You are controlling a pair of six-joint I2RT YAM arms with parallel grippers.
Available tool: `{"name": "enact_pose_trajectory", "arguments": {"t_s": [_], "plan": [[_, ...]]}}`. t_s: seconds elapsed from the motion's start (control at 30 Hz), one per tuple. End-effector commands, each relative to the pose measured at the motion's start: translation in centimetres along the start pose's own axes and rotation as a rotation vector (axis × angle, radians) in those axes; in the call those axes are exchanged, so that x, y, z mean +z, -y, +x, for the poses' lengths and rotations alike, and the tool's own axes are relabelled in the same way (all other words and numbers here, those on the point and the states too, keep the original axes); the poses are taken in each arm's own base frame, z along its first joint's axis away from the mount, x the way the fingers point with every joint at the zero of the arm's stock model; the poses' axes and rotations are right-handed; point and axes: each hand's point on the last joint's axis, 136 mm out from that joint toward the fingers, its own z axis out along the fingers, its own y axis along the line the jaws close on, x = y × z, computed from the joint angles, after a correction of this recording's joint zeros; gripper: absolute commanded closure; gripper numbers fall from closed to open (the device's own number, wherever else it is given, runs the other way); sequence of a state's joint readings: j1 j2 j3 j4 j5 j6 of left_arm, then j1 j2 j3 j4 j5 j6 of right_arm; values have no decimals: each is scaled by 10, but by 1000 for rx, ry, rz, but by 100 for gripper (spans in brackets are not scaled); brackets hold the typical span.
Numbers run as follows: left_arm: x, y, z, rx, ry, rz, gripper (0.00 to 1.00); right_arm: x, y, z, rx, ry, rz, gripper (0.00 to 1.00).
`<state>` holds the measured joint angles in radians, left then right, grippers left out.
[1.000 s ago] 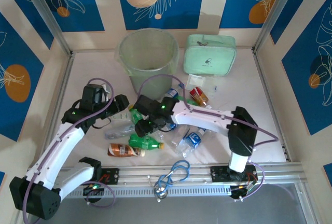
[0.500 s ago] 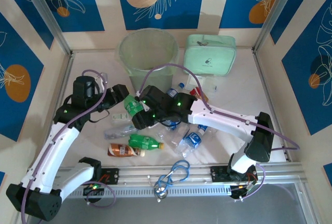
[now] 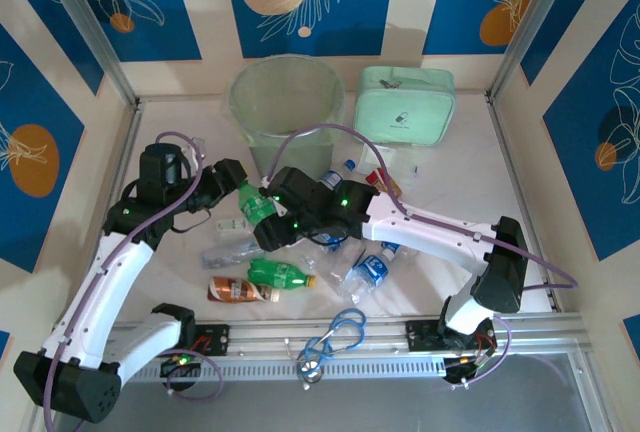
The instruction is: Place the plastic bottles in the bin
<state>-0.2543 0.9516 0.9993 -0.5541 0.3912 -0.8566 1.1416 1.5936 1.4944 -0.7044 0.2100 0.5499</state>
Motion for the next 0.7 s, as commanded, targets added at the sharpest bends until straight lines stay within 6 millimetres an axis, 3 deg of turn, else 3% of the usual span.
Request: {"name": "enact_pose_trajectory", "arguments": {"t_s": [0.0, 0.17, 0.27, 0.4, 0.67], "plan": [[4, 1, -1, -3, -10, 20, 44, -17, -25, -17, -49, 64, -83, 44], [2, -3, -5, 13, 3, -13, 48, -19, -24, -17, -48, 67, -77, 44], [3, -6, -5, 9, -7, -28, 38, -21, -24, -16, -54, 68, -73, 44], [7, -10, -3, -20, -11, -23, 37, -21, -24, -17, -55, 67, -73, 44], [11, -7, -7, -54, -3, 14, 66, -18, -25, -15, -51, 61, -74, 44]]}}
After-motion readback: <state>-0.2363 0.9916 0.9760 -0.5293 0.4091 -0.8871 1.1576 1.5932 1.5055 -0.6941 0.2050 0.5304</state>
